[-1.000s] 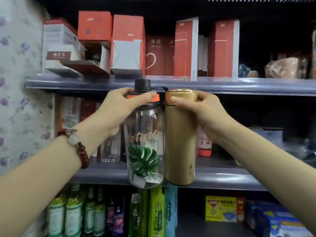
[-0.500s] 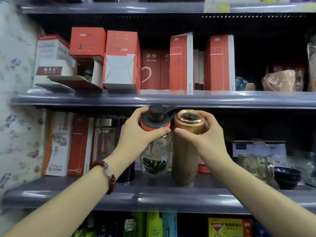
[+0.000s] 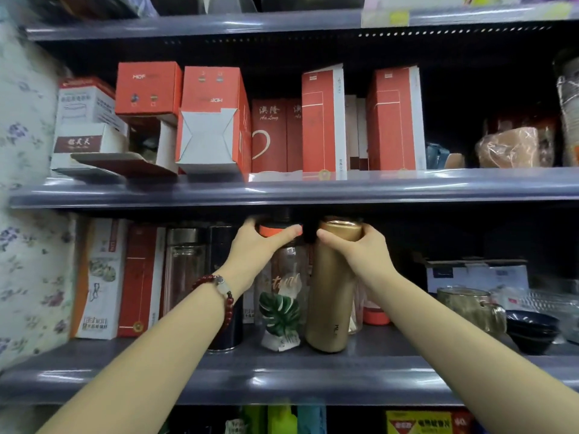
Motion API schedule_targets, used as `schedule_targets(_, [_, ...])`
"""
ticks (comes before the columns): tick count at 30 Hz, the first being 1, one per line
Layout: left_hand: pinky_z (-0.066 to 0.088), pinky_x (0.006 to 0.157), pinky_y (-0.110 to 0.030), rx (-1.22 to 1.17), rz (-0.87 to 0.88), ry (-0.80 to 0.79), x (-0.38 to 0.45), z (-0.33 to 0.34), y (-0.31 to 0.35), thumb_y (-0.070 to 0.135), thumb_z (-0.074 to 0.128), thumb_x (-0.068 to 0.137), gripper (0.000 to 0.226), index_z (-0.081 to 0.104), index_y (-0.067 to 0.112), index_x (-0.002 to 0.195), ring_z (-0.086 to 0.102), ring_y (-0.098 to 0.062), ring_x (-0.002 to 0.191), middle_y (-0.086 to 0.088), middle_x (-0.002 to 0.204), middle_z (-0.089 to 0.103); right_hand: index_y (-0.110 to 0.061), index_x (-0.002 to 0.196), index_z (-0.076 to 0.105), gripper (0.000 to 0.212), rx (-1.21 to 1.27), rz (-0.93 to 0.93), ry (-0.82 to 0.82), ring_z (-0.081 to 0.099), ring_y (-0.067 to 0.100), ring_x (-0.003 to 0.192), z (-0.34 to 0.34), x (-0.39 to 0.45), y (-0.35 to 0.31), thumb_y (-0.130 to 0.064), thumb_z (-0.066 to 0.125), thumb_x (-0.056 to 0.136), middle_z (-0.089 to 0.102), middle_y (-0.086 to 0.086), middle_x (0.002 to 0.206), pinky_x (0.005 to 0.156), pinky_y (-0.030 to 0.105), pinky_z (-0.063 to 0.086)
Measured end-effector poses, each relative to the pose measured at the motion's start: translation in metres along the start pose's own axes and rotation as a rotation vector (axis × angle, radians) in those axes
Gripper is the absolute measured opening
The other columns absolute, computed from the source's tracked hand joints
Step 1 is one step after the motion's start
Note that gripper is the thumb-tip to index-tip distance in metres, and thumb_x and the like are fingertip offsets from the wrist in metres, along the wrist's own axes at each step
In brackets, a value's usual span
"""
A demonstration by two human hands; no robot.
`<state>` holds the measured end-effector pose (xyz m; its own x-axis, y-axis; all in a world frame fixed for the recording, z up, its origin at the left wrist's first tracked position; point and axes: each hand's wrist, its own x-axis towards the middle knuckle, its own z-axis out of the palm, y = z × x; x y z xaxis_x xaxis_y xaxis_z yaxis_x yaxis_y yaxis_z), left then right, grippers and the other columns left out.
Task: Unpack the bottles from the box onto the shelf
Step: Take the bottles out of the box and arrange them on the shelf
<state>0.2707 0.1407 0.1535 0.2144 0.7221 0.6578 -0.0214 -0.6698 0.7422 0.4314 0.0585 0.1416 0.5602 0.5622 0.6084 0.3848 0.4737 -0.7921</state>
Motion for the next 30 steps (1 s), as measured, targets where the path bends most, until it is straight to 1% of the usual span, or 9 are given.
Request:
schedule_targets(6, [0.047,0.101,-0.039,0.043,-0.037,0.034,0.009,0.002,-0.021,0.047,0.080,0.064,0.077,0.049,0.024,0.130,0.057,-0.017,0.114,0.003,0.124,0.060,-0.018,0.113,0.061,0.093,-0.147,0.023,-0.055,0.068,0.019,0.094,0.010,0.009,0.008,-0.059,0.080,0.032,0.071,-0.001,0.101,0.087,0.040,0.057])
schedule_targets(9, [0.046,0.099,-0.035,0.070,-0.052,0.031,0.009,0.000,-0.023,0.048,0.075,0.070,0.070,0.049,0.022,0.130,0.057,-0.019,0.114,0.001,0.123,0.061,-0.016,0.117,0.059,0.083,-0.164,0.013,-0.030,0.067,0.020,0.097,0.015,0.008,0.009,-0.050,0.085,0.046,0.070,0.001,0.105,0.090,0.037,0.055])
schedule_targets(12, [0.043,0.088,-0.027,0.228,-0.010,0.033,0.008,0.003,-0.019,0.049,0.066,0.079,0.060,0.052,0.017,0.127,0.056,-0.018,0.109,-0.002,0.121,0.061,-0.013,0.121,0.057,0.075,-0.228,0.019,-0.006,0.062,0.021,0.102,0.018,0.009,0.012,-0.045,0.086,0.059,0.067,0.004,0.110,0.086,0.028,0.050])
schedule_targets(16, [0.044,0.099,-0.035,0.432,0.032,0.087,0.011,0.010,-0.013,0.058,0.063,0.076,0.072,0.053,0.006,0.126,0.050,-0.030,0.121,-0.017,0.130,0.053,-0.010,0.119,0.058,0.074,-0.298,0.010,0.015,0.061,0.024,0.106,0.018,0.007,0.014,-0.047,0.084,0.060,0.066,0.007,0.112,0.083,0.028,0.047])
schedule_targets(18, [0.042,0.097,-0.034,0.485,0.033,0.115,0.010,0.012,-0.010,0.059,0.064,0.075,0.076,0.053,0.003,0.125,0.047,-0.033,0.122,-0.021,0.131,0.050,-0.009,0.116,0.059,0.072,-0.347,-0.011,0.024,0.061,0.025,0.107,0.017,0.004,0.015,-0.047,0.084,0.060,0.066,0.008,0.113,0.085,0.030,0.048])
schedule_targets(23, [0.041,0.078,-0.028,0.522,0.042,0.147,0.006,0.012,-0.005,0.043,0.063,0.084,0.062,0.046,0.001,0.127,0.056,-0.034,0.111,-0.021,0.119,0.058,-0.009,0.126,0.054,0.068,-0.370,-0.014,-0.008,0.059,0.024,0.112,0.007,-0.007,0.010,-0.028,0.084,0.067,0.064,0.009,0.119,0.086,0.026,0.043])
schedule_targets(25, [0.044,0.083,-0.031,0.559,0.049,0.143,0.002,0.010,-0.004,0.036,0.065,0.085,0.057,0.048,0.001,0.127,0.054,-0.034,0.114,-0.021,0.121,0.058,-0.009,0.129,0.051,0.071,-0.346,0.011,-0.028,0.057,0.023,0.113,0.001,-0.012,0.008,-0.020,0.084,0.067,0.061,0.008,0.124,0.088,0.025,0.044])
schedule_targets(27, [0.042,0.095,-0.033,0.606,0.061,0.134,-0.002,0.006,0.000,0.032,0.066,0.084,0.057,0.048,0.002,0.130,0.049,-0.033,0.122,-0.020,0.130,0.053,-0.009,0.128,0.051,0.069,-0.346,0.015,-0.039,0.057,0.023,0.113,-0.004,-0.019,0.005,-0.017,0.083,0.068,0.061,0.008,0.124,0.093,0.030,0.047])
schedule_targets(30, [0.040,0.092,-0.029,0.640,0.096,0.132,-0.008,-0.003,0.006,0.027,0.068,0.083,0.051,0.052,0.008,0.127,0.050,-0.029,0.120,-0.017,0.130,0.053,-0.010,0.122,0.056,0.054,-0.377,-0.012,-0.096,0.058,0.019,0.103,-0.010,-0.029,-0.002,-0.013,0.078,0.073,0.061,0.008,0.118,0.083,0.028,0.047])
